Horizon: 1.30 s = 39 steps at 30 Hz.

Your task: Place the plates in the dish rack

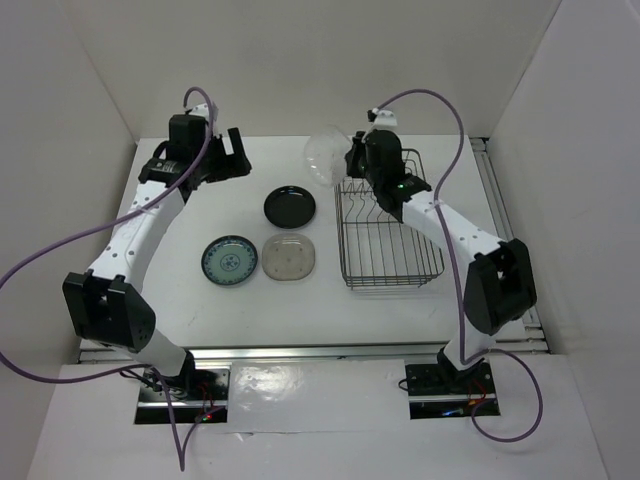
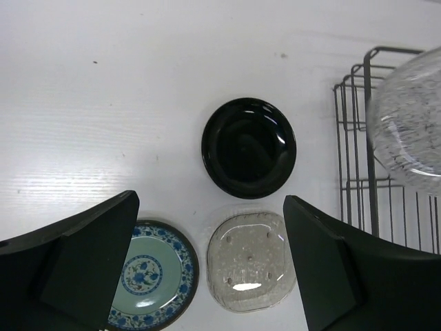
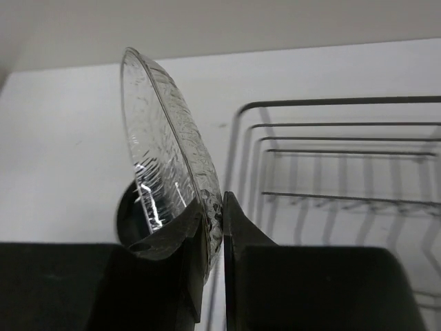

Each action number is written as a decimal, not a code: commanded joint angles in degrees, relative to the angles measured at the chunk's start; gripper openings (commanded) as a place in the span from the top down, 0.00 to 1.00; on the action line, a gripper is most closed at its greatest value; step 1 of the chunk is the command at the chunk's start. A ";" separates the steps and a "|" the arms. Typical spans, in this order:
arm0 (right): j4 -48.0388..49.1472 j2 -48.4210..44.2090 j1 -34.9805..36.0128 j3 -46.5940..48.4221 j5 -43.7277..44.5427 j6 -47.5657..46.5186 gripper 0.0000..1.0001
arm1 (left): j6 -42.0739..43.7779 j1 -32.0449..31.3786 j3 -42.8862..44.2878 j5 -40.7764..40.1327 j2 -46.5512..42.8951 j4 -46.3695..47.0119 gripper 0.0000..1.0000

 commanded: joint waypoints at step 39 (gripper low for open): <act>-19.18 5.31 6.79 5.98 41.79 3.74 1.00 | -2.95 0.56 3.88 -2.43 -1.01 -4.31 0.00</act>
